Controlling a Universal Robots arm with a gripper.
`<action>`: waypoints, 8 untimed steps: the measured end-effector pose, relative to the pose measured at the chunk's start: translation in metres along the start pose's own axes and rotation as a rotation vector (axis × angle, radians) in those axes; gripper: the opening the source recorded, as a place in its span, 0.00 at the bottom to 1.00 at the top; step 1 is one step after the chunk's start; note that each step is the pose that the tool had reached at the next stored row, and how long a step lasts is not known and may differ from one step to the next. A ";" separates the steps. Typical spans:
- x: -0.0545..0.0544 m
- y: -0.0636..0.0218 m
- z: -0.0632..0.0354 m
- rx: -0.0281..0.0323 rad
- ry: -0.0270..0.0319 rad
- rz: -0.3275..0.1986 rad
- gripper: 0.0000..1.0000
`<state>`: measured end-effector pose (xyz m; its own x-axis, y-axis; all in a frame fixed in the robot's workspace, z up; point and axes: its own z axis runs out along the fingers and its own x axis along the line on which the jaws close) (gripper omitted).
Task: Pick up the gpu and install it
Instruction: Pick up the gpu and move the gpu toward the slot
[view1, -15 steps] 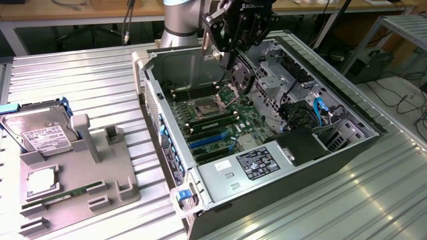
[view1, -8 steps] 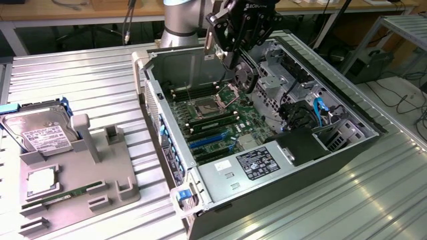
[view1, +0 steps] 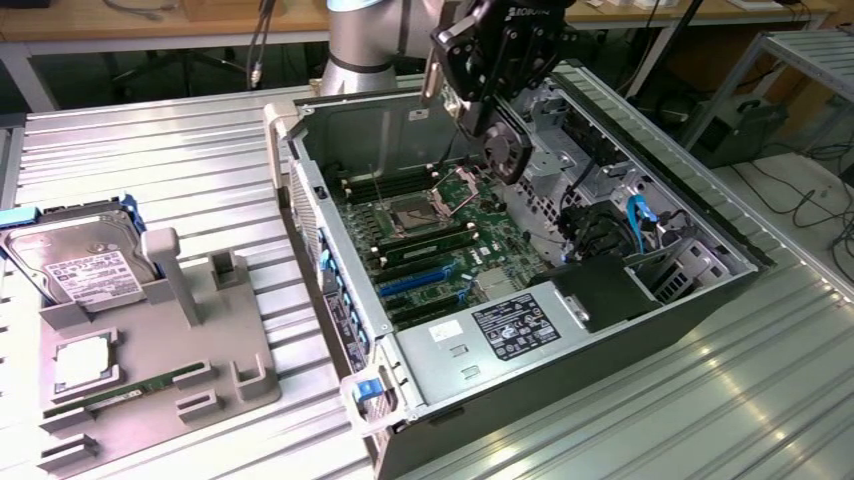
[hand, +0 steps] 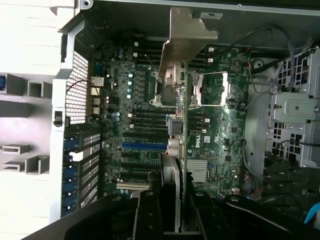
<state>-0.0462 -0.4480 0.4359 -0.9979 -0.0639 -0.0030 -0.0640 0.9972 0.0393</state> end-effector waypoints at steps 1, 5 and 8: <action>-0.003 -0.0002 0.0001 -0.0002 -0.0001 0.000 0.27; -0.013 -0.0008 0.0008 -0.0001 -0.0001 0.000 0.27; -0.015 -0.0009 0.0008 0.0000 0.0000 0.000 0.27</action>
<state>-0.0312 -0.4479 0.4351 -0.9980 -0.0639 -0.0030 -0.0640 0.9972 0.0394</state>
